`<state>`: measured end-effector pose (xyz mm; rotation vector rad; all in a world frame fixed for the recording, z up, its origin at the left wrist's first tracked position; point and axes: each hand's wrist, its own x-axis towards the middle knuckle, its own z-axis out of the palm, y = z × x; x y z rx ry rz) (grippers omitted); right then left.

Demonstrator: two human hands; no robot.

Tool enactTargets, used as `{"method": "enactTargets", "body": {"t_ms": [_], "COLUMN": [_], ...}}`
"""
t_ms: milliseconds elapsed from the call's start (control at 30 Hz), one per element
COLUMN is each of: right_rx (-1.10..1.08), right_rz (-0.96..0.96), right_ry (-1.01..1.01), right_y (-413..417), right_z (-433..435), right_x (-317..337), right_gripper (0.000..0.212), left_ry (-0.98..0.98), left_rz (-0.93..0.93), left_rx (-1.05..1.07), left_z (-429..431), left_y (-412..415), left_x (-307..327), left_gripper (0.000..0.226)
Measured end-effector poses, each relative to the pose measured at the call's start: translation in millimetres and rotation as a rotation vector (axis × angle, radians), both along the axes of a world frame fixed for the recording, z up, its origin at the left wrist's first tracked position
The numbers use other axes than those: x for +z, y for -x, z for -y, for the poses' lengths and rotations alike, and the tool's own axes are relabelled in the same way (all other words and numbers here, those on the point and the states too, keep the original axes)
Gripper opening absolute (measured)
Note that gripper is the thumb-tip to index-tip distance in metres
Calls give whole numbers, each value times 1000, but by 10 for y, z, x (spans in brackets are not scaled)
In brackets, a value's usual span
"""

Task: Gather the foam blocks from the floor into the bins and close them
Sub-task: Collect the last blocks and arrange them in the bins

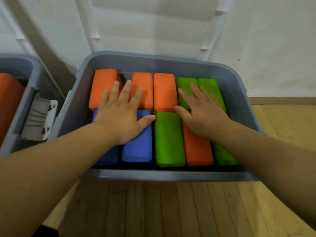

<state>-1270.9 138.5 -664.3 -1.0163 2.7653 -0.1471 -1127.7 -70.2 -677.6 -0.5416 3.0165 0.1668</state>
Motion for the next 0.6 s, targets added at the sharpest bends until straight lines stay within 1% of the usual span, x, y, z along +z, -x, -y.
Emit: {"method": "enactTargets", "body": {"t_ms": [67, 133, 200, 233, 333, 433, 600], "right_rx": [56, 91, 95, 93, 88, 83, 69], "right_rz": [8, 31, 50, 45, 27, 25, 44], "right_ry": [28, 15, -23, -47, -83, -92, -140], "right_y": [-86, -152, -192, -199, -200, -192, -172], "right_z": [227, 453, 597, 628, 637, 626, 656], "right_x": [14, -18, -108, -162, -245, -247, -239], "right_gripper": [73, 75, 77, 79, 79, 77, 81], "left_ry": [2, -47, -118, -124, -65, -46, -50], "left_rz": [40, 96, 102, 82, 54, 115, 152], "left_rx": [156, 211, 174, 129, 11, -8, -15], "left_z": [263, 396, 364, 325, 235, 228, 213], "left_y": [-106, -200, -243, -233, -174, -127, -110], "left_x": [40, 16, -75, -125, -184, -169, -128], "left_gripper": [113, 118, 115, 111, 97, 85, 83]}}
